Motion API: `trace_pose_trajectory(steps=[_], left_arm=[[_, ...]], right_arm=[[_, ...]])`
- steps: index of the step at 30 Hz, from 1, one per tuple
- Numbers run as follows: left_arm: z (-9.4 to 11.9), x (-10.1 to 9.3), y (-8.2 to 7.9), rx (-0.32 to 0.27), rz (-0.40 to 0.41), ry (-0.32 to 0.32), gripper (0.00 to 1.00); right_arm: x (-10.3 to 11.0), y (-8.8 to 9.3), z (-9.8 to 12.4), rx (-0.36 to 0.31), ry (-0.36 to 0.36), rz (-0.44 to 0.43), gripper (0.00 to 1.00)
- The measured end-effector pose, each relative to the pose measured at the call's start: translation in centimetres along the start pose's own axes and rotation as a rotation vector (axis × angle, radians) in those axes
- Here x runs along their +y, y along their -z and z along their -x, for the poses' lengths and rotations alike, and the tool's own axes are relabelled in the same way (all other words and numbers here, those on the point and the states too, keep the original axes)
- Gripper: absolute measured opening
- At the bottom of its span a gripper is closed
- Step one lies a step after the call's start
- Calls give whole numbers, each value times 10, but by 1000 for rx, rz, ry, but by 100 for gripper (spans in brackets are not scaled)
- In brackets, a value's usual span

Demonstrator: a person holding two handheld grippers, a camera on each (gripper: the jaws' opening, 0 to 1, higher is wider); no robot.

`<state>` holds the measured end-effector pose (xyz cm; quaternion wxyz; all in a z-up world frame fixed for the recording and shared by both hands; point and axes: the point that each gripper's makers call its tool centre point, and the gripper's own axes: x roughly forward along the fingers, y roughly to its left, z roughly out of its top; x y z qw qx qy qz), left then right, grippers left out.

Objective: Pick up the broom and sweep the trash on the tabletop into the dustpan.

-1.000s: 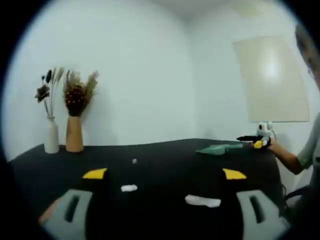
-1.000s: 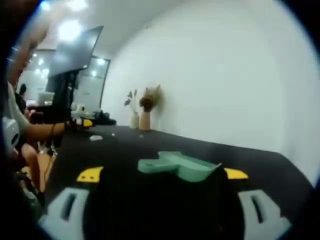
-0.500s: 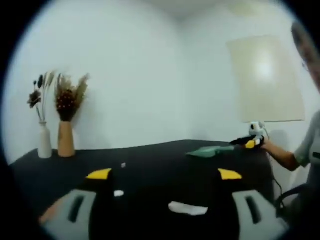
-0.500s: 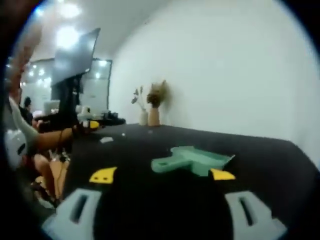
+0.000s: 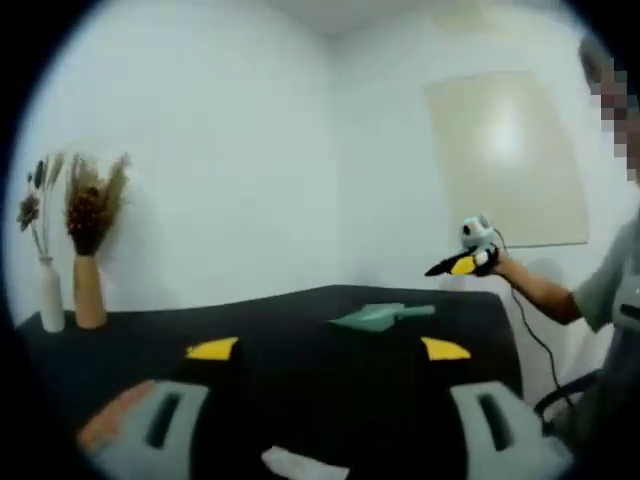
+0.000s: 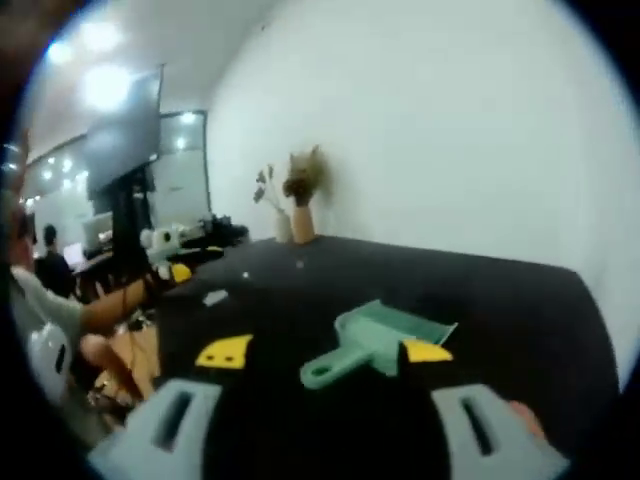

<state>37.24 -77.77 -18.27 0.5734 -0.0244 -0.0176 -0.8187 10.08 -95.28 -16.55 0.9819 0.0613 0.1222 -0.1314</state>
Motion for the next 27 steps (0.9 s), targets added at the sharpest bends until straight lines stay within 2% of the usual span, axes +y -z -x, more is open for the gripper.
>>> trace_pose_trajectory(steps=[2,4,6,10,14,17,21,23,27], left_arm=[[-6,-6,1,0,1,11,68],[-13,-14,3,0,2,32,69],[-20,-22,8,15,-7,47,69],[-27,-34,15,47,-30,73,69],[-32,-43,18,40,-22,92,67],[-38,-48,25,48,-21,96,66],[-47,-59,33,73,-55,112,65],[-51,-63,31,73,-65,116,64],[-63,-69,22,55,-67,144,64]], right_arm=[[-6,-4,-7,51,26,-9,54],[-12,-3,-17,138,52,-3,52],[-16,3,-27,224,60,-9,52],[-20,12,-46,352,81,-21,51],[-31,10,-64,420,112,-20,43],[-31,13,-75,491,116,-111,38],[-46,17,-87,579,199,-142,33],[-48,21,-91,610,204,-164,31],[-55,28,-98,667,233,-173,33]])
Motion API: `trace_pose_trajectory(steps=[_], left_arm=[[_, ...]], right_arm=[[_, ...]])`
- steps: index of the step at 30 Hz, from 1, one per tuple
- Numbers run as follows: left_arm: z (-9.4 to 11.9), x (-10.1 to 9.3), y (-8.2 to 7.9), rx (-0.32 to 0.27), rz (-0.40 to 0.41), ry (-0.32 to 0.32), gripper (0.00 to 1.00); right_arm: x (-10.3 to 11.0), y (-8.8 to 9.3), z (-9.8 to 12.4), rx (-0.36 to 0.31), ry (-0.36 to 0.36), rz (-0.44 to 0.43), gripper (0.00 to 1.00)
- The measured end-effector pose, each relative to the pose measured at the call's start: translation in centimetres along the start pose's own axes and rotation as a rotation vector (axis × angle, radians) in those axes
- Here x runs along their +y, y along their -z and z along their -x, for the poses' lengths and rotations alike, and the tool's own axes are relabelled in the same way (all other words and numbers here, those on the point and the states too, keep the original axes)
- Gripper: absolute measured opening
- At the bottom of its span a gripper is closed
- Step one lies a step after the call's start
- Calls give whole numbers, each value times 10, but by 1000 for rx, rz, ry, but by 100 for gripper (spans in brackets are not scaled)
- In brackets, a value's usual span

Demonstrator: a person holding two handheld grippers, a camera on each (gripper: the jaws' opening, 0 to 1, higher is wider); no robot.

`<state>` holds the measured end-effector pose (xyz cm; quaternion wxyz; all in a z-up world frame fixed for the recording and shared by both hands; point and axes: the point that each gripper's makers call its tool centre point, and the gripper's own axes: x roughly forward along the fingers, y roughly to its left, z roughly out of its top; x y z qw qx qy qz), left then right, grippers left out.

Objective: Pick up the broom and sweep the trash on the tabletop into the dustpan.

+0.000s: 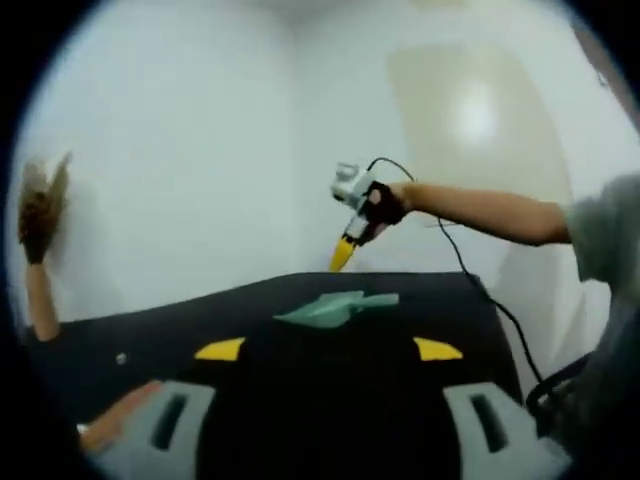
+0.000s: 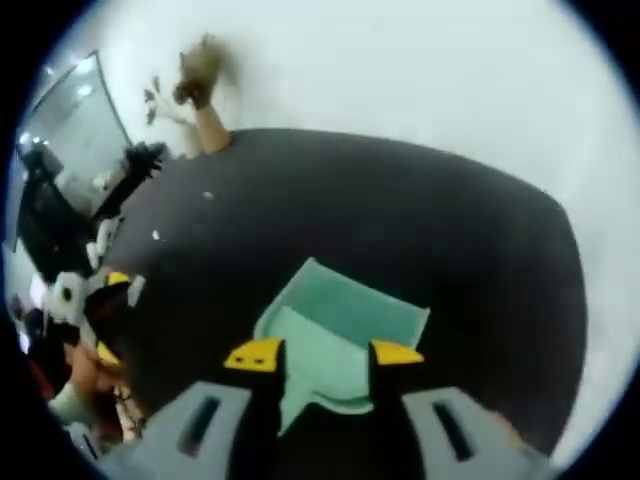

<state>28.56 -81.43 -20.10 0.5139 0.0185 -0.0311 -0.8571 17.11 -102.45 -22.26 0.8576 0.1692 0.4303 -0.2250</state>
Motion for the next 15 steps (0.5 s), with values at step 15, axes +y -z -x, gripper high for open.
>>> trace_pose_trajectory(steps=[15], left_arm=[[-8,2,3,-47,53,16,60]], right_arm=[[-12,1,-43,191,63,-33,32]])
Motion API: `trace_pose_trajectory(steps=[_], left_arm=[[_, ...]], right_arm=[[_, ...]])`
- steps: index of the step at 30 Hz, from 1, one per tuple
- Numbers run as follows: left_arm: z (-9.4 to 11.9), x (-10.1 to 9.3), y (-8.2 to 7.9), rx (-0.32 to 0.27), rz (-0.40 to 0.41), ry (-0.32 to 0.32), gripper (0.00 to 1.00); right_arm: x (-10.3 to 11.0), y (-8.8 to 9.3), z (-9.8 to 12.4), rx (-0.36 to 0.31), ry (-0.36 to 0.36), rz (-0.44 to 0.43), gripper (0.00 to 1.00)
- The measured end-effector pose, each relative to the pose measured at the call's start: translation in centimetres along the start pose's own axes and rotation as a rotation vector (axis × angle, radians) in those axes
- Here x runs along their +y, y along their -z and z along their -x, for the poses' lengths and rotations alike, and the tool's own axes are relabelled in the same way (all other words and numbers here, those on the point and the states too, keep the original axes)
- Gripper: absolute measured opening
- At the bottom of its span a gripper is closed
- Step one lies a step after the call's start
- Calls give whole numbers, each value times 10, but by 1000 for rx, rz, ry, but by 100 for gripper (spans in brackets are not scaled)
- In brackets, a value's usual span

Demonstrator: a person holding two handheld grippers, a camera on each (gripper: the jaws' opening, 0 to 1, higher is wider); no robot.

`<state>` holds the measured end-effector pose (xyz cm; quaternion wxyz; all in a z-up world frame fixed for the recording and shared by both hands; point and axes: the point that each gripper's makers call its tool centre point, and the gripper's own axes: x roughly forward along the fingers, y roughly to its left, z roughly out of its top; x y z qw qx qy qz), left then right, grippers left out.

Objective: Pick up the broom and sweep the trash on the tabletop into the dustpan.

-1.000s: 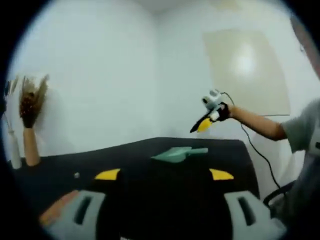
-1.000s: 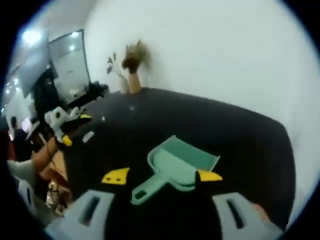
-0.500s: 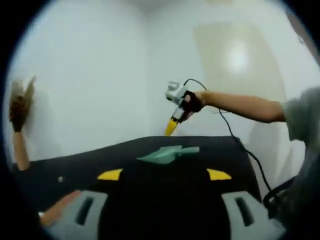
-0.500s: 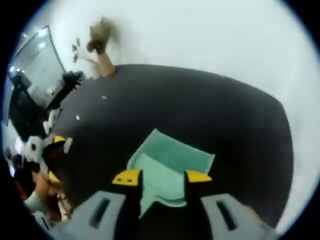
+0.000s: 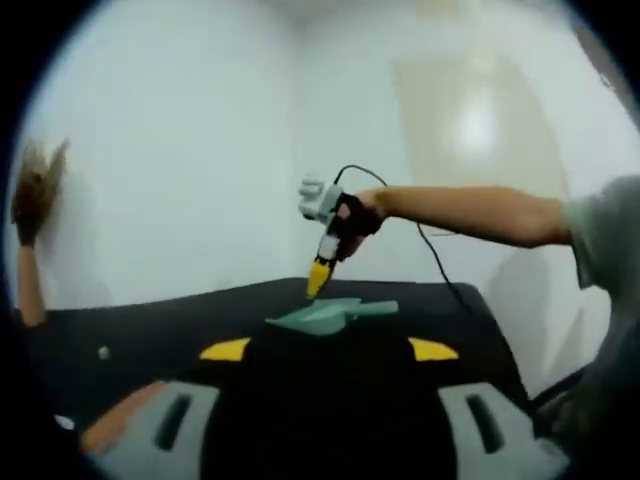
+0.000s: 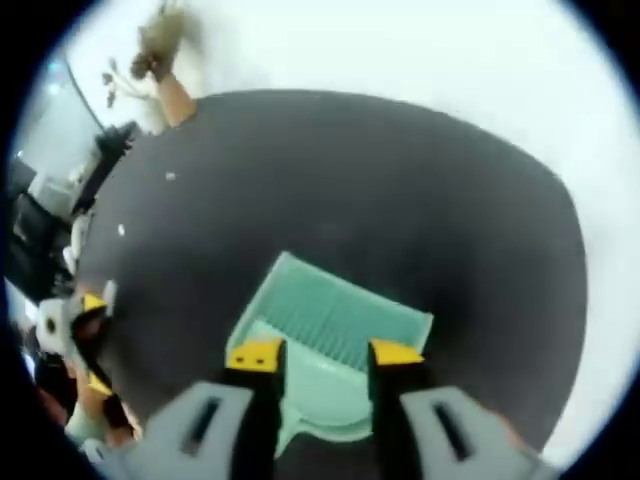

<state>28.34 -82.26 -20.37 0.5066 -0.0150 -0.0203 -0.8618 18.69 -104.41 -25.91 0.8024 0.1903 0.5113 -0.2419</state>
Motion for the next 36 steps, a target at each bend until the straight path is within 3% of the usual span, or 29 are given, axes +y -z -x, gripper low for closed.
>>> trace_pose_trajectory(steps=[5,17,28,36], left_arm=[[1,-3,-1,-8,-6,5,60],[4,-6,-6,-32,-5,10,59],[4,-4,-6,-34,-4,-1,57],[5,-5,-7,-43,-2,-5,57]], right_arm=[[-2,3,-17,58,24,-9,31],[-9,3,-31,109,77,-26,30],[-8,1,-39,128,106,-34,22],[-8,-4,-40,113,140,-35,10]])
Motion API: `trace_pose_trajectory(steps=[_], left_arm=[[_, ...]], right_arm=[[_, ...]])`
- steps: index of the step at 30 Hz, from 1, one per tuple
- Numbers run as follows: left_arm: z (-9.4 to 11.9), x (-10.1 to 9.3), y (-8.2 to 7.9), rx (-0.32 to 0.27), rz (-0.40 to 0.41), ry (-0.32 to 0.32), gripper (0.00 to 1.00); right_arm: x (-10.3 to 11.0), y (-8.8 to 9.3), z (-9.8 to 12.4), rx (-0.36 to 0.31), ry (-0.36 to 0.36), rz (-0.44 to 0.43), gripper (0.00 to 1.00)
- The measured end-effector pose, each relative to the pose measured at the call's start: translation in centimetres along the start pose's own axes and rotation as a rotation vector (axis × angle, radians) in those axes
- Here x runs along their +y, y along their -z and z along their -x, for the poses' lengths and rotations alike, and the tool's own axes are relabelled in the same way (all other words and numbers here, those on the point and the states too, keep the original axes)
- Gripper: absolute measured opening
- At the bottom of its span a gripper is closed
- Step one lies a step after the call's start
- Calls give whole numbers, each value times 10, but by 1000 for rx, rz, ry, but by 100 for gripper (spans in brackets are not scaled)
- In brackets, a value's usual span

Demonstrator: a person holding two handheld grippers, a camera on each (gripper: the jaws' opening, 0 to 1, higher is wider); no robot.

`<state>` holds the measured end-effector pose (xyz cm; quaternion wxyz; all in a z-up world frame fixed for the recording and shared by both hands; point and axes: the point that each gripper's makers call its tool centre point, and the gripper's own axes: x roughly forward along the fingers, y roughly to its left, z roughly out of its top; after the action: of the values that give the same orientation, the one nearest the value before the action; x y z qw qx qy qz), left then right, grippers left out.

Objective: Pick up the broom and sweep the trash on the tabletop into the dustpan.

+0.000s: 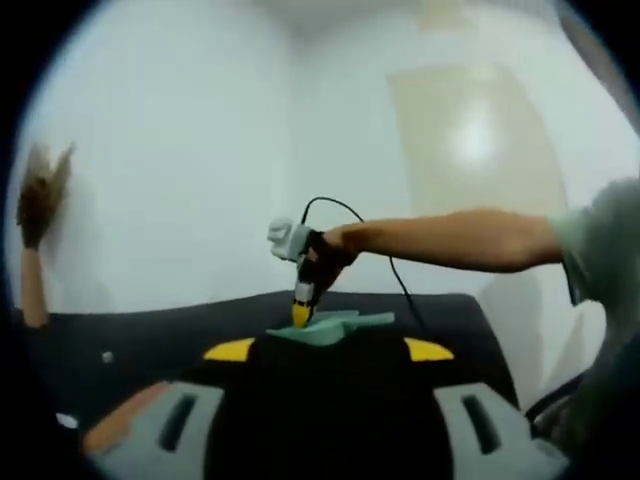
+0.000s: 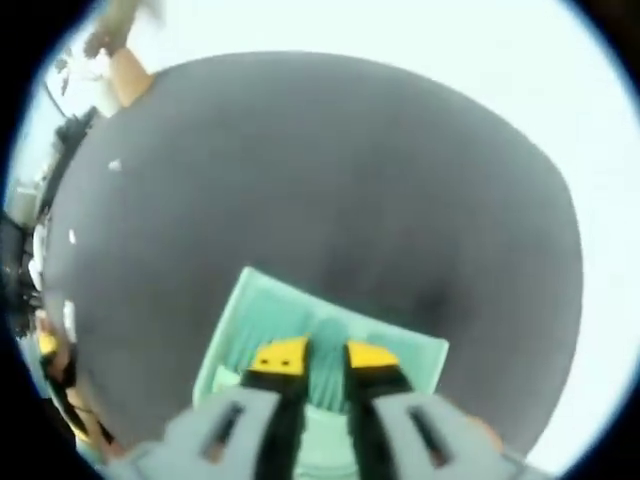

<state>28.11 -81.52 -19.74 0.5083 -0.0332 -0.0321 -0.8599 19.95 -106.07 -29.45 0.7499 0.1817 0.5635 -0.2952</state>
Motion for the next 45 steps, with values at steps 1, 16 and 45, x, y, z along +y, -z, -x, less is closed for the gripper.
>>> trace_pose_trajectory(steps=[1,16,45], left_arm=[[0,0,0,0,0,0,57],[0,3,4,9,5,-13,56],[5,48,-3,49,351,-242,47]], right_arm=[[-1,-1,0,-5,1,-2,9],[19,-4,17,-99,-73,165,1],[145,-8,103,-667,-152,1016,1]])
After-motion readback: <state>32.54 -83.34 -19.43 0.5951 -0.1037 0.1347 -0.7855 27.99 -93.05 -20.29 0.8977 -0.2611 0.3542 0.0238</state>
